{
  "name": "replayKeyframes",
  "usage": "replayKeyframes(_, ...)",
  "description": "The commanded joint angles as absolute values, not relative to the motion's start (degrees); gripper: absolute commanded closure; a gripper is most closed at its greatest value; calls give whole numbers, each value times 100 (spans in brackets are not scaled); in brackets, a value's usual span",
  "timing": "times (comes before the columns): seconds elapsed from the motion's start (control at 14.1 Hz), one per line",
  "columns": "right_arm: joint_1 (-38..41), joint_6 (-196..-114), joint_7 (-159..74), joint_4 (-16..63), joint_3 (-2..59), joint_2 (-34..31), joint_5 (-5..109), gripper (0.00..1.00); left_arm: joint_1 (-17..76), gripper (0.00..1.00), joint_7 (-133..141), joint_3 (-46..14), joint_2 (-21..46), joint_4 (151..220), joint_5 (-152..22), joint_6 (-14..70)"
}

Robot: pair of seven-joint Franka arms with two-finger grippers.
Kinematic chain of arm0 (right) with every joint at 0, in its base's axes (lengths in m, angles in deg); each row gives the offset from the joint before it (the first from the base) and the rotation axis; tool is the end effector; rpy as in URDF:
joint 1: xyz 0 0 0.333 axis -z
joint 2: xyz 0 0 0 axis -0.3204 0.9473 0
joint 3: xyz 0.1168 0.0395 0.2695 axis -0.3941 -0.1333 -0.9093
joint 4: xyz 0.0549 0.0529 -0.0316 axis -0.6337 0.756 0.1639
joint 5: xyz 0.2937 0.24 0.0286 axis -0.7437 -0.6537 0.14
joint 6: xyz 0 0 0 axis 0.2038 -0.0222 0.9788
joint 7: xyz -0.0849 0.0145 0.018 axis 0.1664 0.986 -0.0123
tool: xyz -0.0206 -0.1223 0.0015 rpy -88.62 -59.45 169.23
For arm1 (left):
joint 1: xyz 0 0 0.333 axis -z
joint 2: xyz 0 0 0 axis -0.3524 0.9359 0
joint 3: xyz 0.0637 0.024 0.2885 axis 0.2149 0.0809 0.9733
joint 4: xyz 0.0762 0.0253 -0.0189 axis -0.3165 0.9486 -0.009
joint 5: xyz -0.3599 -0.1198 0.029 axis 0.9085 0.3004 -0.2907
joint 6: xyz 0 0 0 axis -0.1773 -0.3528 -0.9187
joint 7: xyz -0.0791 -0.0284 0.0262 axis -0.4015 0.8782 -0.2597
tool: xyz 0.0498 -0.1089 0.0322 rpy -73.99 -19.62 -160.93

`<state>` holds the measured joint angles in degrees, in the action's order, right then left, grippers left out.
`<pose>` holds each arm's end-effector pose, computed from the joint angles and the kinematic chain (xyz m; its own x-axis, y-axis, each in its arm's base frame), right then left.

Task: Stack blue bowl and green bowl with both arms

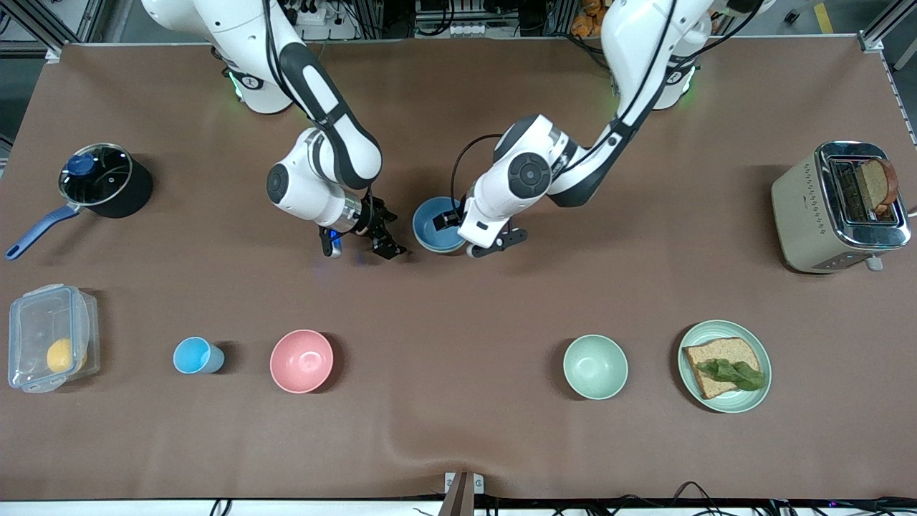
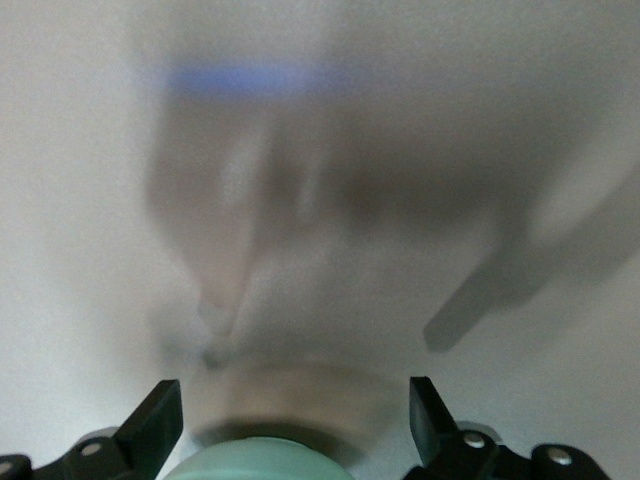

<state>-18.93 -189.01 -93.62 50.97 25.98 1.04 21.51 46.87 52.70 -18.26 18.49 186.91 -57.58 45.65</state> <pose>0.4389 0.2896 0.1446 0.3018 -0.8111 -0.5011 -0.9509 -0.2942 -0.0964 0.4541 -0.4682 0.2541 0.8859 0.3356 -0.3202 0.4153 -0.8814 0.2251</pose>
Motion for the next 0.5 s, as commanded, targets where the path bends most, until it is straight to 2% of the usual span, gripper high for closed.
replayKeyframes(0.0, -1692, -18730, -8958, 5297, 2609, -208, 2070, 0, 4429, 0, 5437, -1815, 1503, 18412, -5929, 3788)
replayKeyframes(0.21, -1516, -18643, -8720, 5376, 2609, -340, 2360, 0, 3946, 0, 5411, -1815, 1459, 17736, -6191, 2663)
replayKeyframes(0.43, -1252, -17645, -8746, 5350, 2932, -559, 3104, 0, 3558, 0, 5349, -1824, 1117, 17593, -6955, 2142)
